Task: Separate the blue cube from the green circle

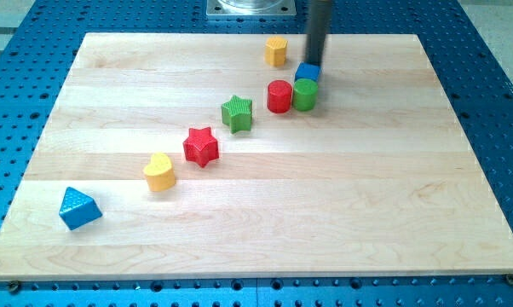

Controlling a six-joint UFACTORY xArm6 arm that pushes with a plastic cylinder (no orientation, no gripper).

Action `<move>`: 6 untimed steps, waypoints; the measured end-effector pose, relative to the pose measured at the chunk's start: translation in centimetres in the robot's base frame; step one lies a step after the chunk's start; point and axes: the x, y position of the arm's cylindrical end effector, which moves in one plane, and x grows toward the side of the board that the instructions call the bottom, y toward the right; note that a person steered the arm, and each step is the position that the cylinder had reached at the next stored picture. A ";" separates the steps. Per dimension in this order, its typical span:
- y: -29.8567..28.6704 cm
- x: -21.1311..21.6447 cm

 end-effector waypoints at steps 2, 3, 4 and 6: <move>-8.2 5.2; -13.6 5.6; -12.1 5.6; -11.7 5.6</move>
